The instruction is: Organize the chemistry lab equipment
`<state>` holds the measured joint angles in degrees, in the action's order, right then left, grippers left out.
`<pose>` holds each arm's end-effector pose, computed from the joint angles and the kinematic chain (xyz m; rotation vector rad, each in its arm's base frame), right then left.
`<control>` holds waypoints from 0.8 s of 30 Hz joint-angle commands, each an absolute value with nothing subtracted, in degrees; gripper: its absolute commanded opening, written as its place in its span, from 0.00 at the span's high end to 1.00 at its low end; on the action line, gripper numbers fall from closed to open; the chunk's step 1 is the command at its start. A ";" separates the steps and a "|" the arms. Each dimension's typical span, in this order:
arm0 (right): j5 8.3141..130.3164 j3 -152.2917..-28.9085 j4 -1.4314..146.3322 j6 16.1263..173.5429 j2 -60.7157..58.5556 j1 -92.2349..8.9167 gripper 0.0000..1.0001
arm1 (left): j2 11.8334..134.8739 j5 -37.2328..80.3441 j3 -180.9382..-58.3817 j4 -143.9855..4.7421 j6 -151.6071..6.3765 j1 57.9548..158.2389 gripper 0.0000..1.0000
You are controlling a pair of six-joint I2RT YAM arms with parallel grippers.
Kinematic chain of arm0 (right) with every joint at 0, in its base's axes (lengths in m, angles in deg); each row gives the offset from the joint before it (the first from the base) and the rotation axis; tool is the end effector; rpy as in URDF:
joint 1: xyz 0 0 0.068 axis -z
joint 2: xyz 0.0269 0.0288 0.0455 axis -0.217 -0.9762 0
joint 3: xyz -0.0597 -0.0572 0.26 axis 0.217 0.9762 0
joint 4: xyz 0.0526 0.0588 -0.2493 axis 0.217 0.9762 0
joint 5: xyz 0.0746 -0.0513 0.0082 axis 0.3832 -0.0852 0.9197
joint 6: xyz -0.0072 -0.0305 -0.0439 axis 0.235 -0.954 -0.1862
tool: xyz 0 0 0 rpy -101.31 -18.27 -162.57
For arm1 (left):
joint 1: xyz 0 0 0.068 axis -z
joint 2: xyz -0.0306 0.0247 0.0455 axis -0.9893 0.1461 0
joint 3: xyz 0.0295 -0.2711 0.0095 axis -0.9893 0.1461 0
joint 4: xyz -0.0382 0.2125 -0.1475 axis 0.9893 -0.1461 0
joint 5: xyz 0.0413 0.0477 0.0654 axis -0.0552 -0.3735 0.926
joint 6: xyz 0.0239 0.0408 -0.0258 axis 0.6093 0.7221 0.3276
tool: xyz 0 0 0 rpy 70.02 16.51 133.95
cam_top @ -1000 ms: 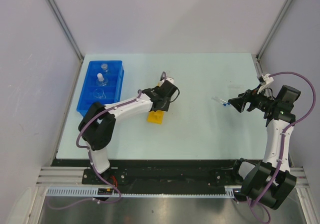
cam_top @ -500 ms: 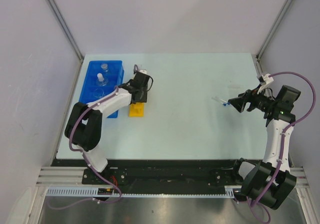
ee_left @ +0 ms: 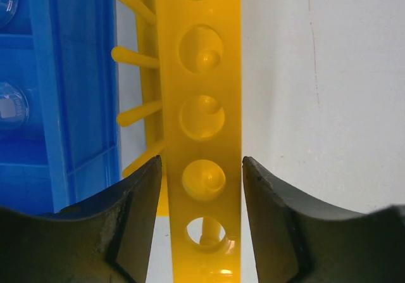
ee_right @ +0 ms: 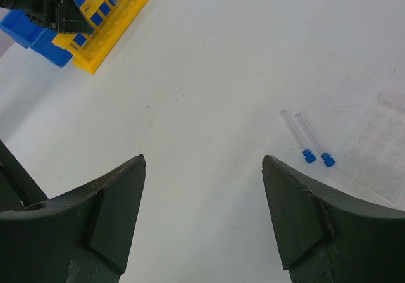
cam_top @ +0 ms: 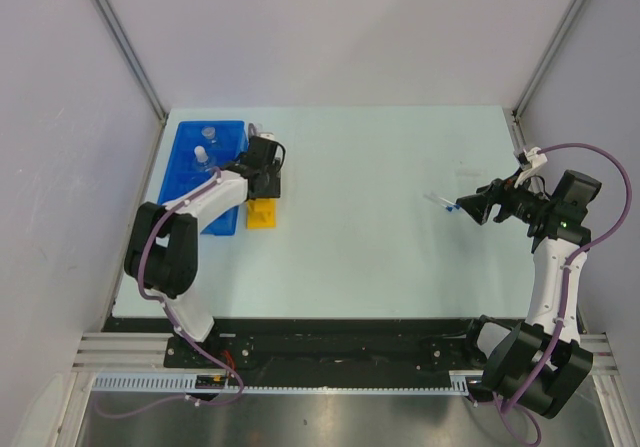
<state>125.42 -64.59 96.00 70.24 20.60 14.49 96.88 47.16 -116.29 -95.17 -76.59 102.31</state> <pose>0.2031 -0.0677 0.3082 -0.4431 1.8182 0.6608 0.3472 -0.1199 0.2164 -0.0126 2.4495 0.1041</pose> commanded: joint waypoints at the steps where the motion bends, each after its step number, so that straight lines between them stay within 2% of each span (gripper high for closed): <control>1: 125.57 -64.80 95.58 69.56 21.20 14.71 0.21 | 96.65 46.61 -117.36 -95.02 -75.01 101.46 0.38; 2: 125.48 -64.89 95.59 69.56 21.20 14.71 0.20 | 96.39 46.60 -117.45 -95.28 -75.01 101.29 0.34; 10: 125.57 -64.80 95.67 69.48 21.38 15.42 0.20 | 91.56 44.68 -119.21 -98.44 -75.19 101.37 0.21; 15: 125.75 -64.80 96.11 68.86 21.29 16.38 0.20 | 84.09 40.72 -118.68 -98.53 -74.05 101.28 0.04; 20: 126.19 -64.89 96.99 67.11 21.29 17.70 0.20 | 73.81 38.09 -115.36 -98.53 -73.43 101.20 0.00; 21: 126.10 -64.80 97.43 66.67 21.29 17.70 0.16 | 72.32 37.82 -114.47 -98.53 -73.08 101.11 0.00; 24: 125.92 -64.80 98.57 64.65 20.85 18.05 0.12 | 64.24 34.84 -109.91 -97.04 -72.55 100.76 0.00</control>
<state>125.35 -64.57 97.11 67.94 20.60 17.40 72.93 39.71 -114.86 -98.53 -75.12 101.59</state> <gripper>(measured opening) 0.856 0.996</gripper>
